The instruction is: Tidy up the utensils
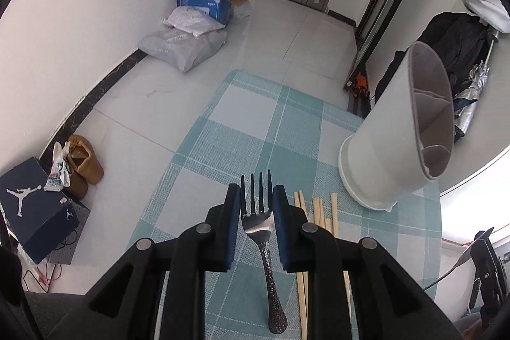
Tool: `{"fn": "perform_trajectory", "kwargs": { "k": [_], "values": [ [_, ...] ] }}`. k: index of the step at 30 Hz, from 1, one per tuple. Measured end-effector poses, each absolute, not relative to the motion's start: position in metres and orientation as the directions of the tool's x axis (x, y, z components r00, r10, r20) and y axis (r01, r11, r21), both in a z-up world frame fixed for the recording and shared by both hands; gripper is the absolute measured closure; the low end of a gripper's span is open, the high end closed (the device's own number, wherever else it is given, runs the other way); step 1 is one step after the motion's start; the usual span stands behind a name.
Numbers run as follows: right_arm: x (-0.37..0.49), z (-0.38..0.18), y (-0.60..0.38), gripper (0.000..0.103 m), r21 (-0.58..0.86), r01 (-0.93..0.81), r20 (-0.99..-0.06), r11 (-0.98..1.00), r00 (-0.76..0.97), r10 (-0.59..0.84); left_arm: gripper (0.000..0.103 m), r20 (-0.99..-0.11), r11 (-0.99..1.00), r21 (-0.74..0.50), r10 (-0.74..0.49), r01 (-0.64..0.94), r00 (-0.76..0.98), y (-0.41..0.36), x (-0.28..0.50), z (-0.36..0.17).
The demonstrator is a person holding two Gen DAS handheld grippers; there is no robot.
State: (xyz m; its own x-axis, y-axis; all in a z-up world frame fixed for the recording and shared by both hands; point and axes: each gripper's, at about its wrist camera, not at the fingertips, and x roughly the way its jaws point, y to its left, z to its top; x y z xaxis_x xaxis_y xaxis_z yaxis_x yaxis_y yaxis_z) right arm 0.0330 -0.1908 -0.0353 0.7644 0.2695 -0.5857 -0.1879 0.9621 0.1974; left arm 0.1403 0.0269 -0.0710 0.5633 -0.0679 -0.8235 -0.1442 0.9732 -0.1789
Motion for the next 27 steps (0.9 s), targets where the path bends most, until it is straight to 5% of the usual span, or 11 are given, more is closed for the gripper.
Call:
{"fn": "perform_trajectory", "kwargs": {
  "k": [13, 16, 27],
  "values": [
    [0.001, -0.031, -0.173, 0.069, 0.139, -0.180, -0.565, 0.974, 0.793, 0.228, 0.090, -0.649, 0.994, -0.079, -0.106, 0.071, 0.754, 0.010, 0.093, -0.031],
    [-0.004, -0.030, -0.171, 0.069, 0.131, -0.176, -0.562, 0.976, 0.797, 0.219, 0.103, -0.657, 0.994, -0.065, -0.113, 0.092, 0.745, 0.009, 0.091, -0.032],
    [-0.011, -0.030, -0.172, 0.069, 0.152, -0.167, -0.560, 0.974, 0.798, 0.224, 0.103, -0.743, 0.975, -0.210, -0.211, 0.078, 0.635, 0.039, 0.099, -0.050]
  ]
}}
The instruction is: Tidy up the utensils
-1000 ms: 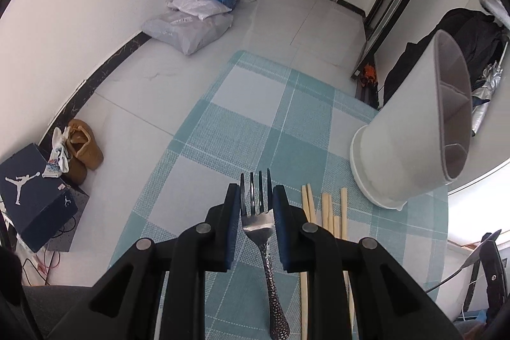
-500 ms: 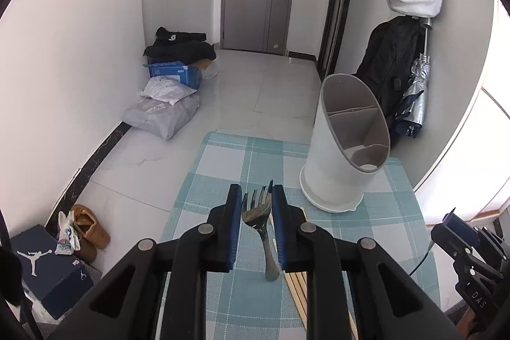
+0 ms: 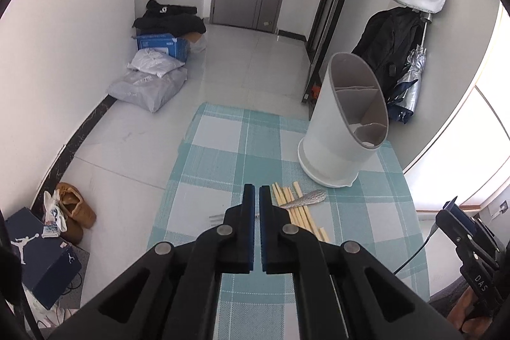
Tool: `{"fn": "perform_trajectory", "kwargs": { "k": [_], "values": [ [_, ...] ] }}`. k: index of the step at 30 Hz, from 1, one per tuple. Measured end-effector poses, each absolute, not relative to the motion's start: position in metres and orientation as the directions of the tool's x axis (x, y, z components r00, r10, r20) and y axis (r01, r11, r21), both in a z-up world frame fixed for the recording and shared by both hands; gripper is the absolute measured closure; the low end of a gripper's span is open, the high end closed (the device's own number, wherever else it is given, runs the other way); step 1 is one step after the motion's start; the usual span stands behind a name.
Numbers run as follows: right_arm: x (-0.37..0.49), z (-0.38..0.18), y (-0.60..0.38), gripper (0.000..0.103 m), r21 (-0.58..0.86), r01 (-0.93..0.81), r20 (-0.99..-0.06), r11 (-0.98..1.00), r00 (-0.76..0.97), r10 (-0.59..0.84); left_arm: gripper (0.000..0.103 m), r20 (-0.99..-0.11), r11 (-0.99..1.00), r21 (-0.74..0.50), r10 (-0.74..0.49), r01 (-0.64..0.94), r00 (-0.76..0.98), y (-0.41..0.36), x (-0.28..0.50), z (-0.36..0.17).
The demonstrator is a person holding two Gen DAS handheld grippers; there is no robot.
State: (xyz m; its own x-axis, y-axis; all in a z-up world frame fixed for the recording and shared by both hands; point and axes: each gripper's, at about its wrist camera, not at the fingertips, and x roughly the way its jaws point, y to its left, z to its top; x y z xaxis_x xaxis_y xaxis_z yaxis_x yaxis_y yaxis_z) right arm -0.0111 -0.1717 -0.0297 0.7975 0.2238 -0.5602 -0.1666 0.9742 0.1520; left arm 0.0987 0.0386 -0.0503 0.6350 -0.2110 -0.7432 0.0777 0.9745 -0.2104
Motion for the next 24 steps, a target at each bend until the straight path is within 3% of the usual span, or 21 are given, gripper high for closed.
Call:
{"fn": "perform_trajectory", "kwargs": {
  "k": [1, 3, 5, 6, 8, 10, 15, 18, 21, 23, 24],
  "values": [
    [-0.010, -0.030, -0.173, 0.069, 0.156, -0.165, -0.560, 0.974, 0.797, 0.225, 0.103, -0.762, 0.972, -0.226, -0.220, 0.068, 0.610, 0.041, 0.103, -0.055],
    [-0.008, -0.031, -0.174, 0.069, 0.162, -0.162, -0.560, 0.973, 0.797, 0.226, 0.089, -0.810, 0.968, -0.244, -0.232, 0.050, 0.539, 0.046, 0.116, -0.071],
    [-0.006, -0.032, -0.176, 0.069, 0.170, -0.158, -0.562, 0.973, 0.795, 0.228, 0.059, -0.849, 0.972, -0.231, -0.220, 0.037, 0.480, 0.048, 0.127, -0.086],
    [-0.003, -0.032, -0.178, 0.069, 0.177, -0.156, -0.563, 0.972, 0.794, 0.230, 0.056, -0.850, 0.973, -0.226, -0.218, 0.043, 0.480, 0.049, 0.129, -0.090],
    [0.000, -0.034, -0.181, 0.069, 0.187, -0.153, -0.566, 0.971, 0.791, 0.233, 0.040, -0.862, 0.976, -0.198, -0.216, 0.087, 0.459, 0.043, 0.135, -0.098],
    [0.005, -0.036, -0.184, 0.069, 0.196, -0.146, -0.570, 0.970, 0.787, 0.234, 0.037, -0.883, 0.977, -0.141, -0.198, 0.161, 0.426, 0.029, 0.142, -0.108],
    [0.015, -0.039, -0.190, 0.069, 0.201, -0.145, -0.574, 0.969, 0.784, 0.236, 0.037, -0.921, 0.917, 0.061, -0.100, 0.394, 0.375, -0.010, 0.154, -0.132],
    [0.020, -0.041, -0.192, 0.069, 0.197, -0.145, -0.577, 0.970, 0.783, 0.234, 0.037, -0.932, 0.878, 0.101, -0.080, 0.468, 0.353, -0.023, 0.159, -0.141],
    [0.023, -0.043, -0.195, 0.069, 0.207, -0.140, -0.581, 0.968, 0.779, 0.237, 0.043, -0.940, 0.862, 0.067, -0.115, 0.503, 0.322, -0.024, 0.163, -0.139],
    [0.025, -0.044, -0.198, 0.069, 0.214, -0.134, -0.584, 0.968, 0.776, 0.237, 0.074, -0.949, 0.864, -0.018, -0.173, 0.503, 0.263, -0.018, 0.166, -0.136],
    [0.026, -0.045, -0.199, 0.069, 0.220, -0.132, -0.585, 0.966, 0.775, 0.240, 0.081, -0.950, 0.866, -0.029, -0.179, 0.500, 0.256, -0.016, 0.166, -0.134]
  ]
}}
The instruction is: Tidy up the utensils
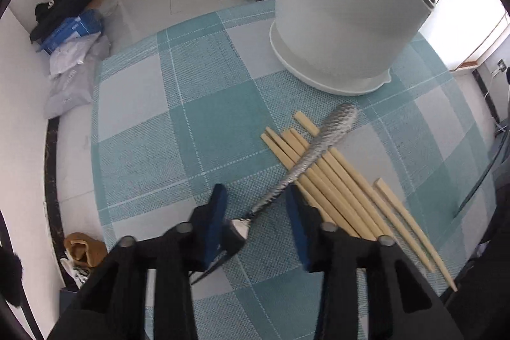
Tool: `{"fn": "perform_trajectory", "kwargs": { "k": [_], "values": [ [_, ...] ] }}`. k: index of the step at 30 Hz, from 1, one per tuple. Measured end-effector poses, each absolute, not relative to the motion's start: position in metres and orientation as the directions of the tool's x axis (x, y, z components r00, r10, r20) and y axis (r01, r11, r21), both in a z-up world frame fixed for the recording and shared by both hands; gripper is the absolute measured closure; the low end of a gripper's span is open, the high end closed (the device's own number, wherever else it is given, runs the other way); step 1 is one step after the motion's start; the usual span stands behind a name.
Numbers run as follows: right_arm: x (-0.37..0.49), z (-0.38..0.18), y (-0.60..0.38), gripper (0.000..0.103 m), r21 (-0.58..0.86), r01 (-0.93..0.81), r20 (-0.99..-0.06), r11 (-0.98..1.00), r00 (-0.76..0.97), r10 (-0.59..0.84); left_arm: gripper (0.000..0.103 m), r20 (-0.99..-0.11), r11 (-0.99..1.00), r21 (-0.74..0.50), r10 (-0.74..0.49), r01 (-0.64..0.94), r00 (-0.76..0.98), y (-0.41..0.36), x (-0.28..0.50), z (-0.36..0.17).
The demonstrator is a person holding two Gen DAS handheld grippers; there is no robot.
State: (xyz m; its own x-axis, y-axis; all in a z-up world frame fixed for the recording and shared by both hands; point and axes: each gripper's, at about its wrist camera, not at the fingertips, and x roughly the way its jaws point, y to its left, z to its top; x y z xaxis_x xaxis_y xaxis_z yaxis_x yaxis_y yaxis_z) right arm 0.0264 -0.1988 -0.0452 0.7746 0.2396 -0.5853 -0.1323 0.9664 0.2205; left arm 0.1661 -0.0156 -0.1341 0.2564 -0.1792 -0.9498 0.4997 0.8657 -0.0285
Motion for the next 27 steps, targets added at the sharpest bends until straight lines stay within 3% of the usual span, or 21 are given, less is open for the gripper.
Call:
{"fn": "perform_trajectory", "kwargs": {
  "k": [1, 5, 12, 18, 24, 27],
  "values": [
    [0.027, -0.046, -0.200, 0.069, 0.224, -0.129, -0.586, 0.966, 0.774, 0.239, 0.086, -0.951, 0.864, -0.019, -0.171, 0.503, 0.258, -0.015, 0.164, -0.133],
    [0.030, -0.048, -0.201, 0.069, 0.234, -0.125, -0.588, 0.964, 0.771, 0.243, 0.089, -0.954, 0.865, -0.025, -0.171, 0.502, 0.247, -0.013, 0.152, -0.130],
    [0.029, -0.047, -0.198, 0.069, 0.236, -0.130, -0.584, 0.963, 0.773, 0.248, 0.100, -0.964, 0.926, -0.108, -0.187, 0.360, 0.190, -0.002, 0.138, -0.125],
    [0.026, -0.044, -0.195, 0.069, 0.248, -0.139, -0.576, 0.959, 0.774, 0.261, 0.100, -0.959, 0.929, -0.238, -0.271, 0.284, 0.083, 0.008, 0.112, -0.123],
    [0.022, -0.041, -0.189, 0.069, 0.241, -0.156, -0.570, 0.958, 0.776, 0.270, 0.099, -0.972, 0.944, -0.184, -0.215, 0.273, 0.090, 0.010, 0.105, -0.120],
    [0.023, -0.041, -0.190, 0.069, 0.246, -0.156, -0.568, 0.957, 0.776, 0.273, 0.081, -0.972, 0.954, -0.166, -0.201, 0.250, 0.120, 0.009, 0.109, -0.116]
  ]
}}
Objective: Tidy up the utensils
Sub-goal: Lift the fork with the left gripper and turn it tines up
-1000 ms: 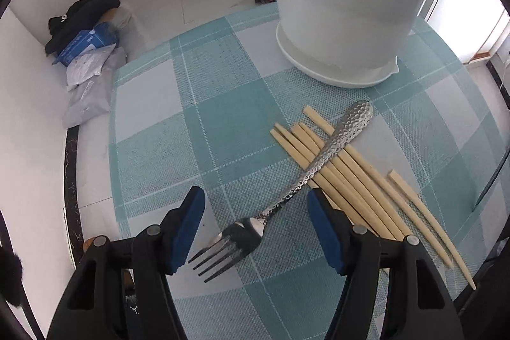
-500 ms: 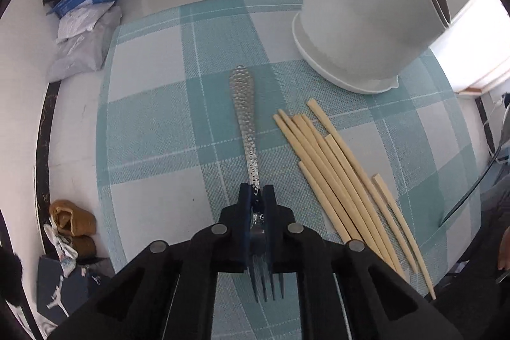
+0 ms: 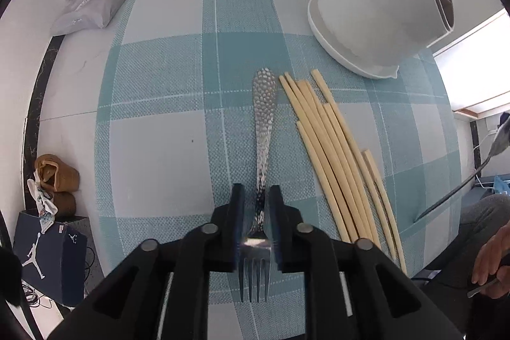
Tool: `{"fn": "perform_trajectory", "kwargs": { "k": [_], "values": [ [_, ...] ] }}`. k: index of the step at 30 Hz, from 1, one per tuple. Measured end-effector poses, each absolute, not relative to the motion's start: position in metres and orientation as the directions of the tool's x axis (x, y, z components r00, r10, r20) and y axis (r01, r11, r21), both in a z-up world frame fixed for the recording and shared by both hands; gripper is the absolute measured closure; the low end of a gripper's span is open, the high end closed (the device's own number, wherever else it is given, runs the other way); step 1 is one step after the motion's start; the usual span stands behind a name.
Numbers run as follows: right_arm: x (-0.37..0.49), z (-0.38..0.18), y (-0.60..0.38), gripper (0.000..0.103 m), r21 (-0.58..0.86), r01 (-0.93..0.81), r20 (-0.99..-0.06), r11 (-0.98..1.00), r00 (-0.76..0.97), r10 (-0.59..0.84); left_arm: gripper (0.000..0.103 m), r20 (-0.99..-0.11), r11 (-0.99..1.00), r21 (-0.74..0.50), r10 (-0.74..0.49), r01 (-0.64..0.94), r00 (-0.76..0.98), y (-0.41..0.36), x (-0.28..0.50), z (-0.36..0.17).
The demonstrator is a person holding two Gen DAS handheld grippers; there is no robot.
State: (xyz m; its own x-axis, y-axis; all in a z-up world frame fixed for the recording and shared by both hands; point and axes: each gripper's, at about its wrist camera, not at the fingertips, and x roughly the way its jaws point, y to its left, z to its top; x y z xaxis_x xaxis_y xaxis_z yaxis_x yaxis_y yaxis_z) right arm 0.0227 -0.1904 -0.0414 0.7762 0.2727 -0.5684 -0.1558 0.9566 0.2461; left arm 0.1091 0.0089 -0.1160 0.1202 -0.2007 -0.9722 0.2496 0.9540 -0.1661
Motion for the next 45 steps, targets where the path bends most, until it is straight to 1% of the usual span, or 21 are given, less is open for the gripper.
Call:
{"fn": "perform_trajectory", "kwargs": {
  "k": [1, 2, 3, 9, 13, 16, 18, 22, 25, 28, 31, 32, 35, 37, 39, 43, 45],
  "values": [
    [0.023, -0.042, -0.191, 0.069, 0.248, -0.154, -0.569, 0.956, 0.776, 0.272, 0.065, -0.972, 0.957, -0.150, -0.189, 0.250, 0.140, 0.006, 0.111, -0.114],
    [0.024, -0.042, -0.192, 0.069, 0.250, -0.150, -0.570, 0.957, 0.776, 0.271, 0.053, -0.971, 0.958, -0.134, -0.178, 0.255, 0.158, 0.003, 0.112, -0.113],
    [0.025, -0.043, -0.194, 0.069, 0.255, -0.147, -0.571, 0.956, 0.775, 0.271, 0.051, -0.971, 0.958, -0.116, -0.164, 0.263, 0.171, 0.000, 0.121, -0.114],
    [0.028, -0.043, -0.202, 0.069, 0.278, -0.129, -0.570, 0.952, 0.776, 0.272, 0.051, -0.981, 0.933, -0.013, -0.082, 0.358, 0.177, -0.014, 0.121, -0.118],
    [0.030, -0.043, -0.203, 0.069, 0.285, -0.127, -0.568, 0.950, 0.776, 0.273, 0.052, -0.986, 0.944, -0.027, -0.079, 0.328, 0.144, -0.006, 0.124, -0.115],
    [0.030, -0.042, -0.204, 0.069, 0.290, -0.128, -0.566, 0.948, 0.776, 0.278, 0.052, -0.983, 0.955, -0.095, -0.134, 0.279, 0.124, 0.010, 0.124, -0.109],
    [0.029, -0.042, -0.204, 0.069, 0.294, -0.131, -0.563, 0.947, 0.777, 0.282, 0.052, -0.981, 0.953, -0.128, -0.162, 0.274, 0.105, 0.013, 0.112, -0.103],
    [0.028, -0.041, -0.203, 0.069, 0.302, -0.135, -0.560, 0.944, 0.776, 0.290, 0.052, -0.985, 0.941, -0.126, -0.157, 0.313, 0.075, 0.010, 0.088, -0.101],
    [0.026, -0.039, -0.199, 0.069, 0.297, -0.144, -0.555, 0.944, 0.779, 0.293, 0.052, -0.991, 0.945, -0.092, -0.118, 0.314, 0.066, 0.012, 0.075, -0.106],
    [0.022, -0.037, -0.197, 0.069, 0.285, -0.152, -0.551, 0.946, 0.782, 0.291, 0.051, -0.988, 0.959, -0.131, -0.148, 0.250, 0.049, 0.023, 0.072, -0.110],
    [0.021, -0.038, -0.196, 0.069, 0.282, -0.155, -0.553, 0.947, 0.781, 0.292, 0.046, -0.979, 0.968, -0.184, -0.196, 0.172, 0.057, 0.031, 0.073, -0.111],
    [0.020, -0.037, -0.195, 0.069, 0.281, -0.155, -0.552, 0.947, 0.781, 0.291, 0.046, -0.974, 0.969, -0.209, -0.218, 0.134, 0.059, 0.036, 0.074, -0.111],
    [0.019, -0.037, -0.195, 0.069, 0.286, -0.154, -0.550, 0.946, 0.782, 0.293, 0.046, -0.946, 0.946, -0.323, -0.323, 0.022, 0.037, 0.048, 0.081, -0.116],
    [0.018, -0.035, -0.194, 0.069, 0.290, -0.156, -0.547, 0.944, 0.782, 0.298, 0.046, -0.903, 0.896, -0.429, -0.428, -0.115, 0.027, 0.064, 0.082, -0.122],
    [0.017, -0.033, -0.193, 0.069, 0.289, -0.161, -0.541, 0.944, 0.786, 0.300, 0.046, -0.863, 0.835, -0.498, -0.503, -0.232, 0.042, 0.077, 0.082, -0.127],
    [0.016, -0.033, -0.191, 0.069, 0.291, -0.169, -0.536, 0.942, 0.787, 0.307, 0.047, -0.823, 0.744, -0.554, -0.557, -0.374, 0.111, 0.094, 0.085, -0.133],
    [0.016, -0.033, -0.191, 0.069, 0.291, -0.171, -0.537, 0.941, 0.785, 0.309, 0.049, -0.826, 0.726, -0.548, -0.548, -0.416, 0.131, 0.091, 0.085, -0.130]
  ]
}}
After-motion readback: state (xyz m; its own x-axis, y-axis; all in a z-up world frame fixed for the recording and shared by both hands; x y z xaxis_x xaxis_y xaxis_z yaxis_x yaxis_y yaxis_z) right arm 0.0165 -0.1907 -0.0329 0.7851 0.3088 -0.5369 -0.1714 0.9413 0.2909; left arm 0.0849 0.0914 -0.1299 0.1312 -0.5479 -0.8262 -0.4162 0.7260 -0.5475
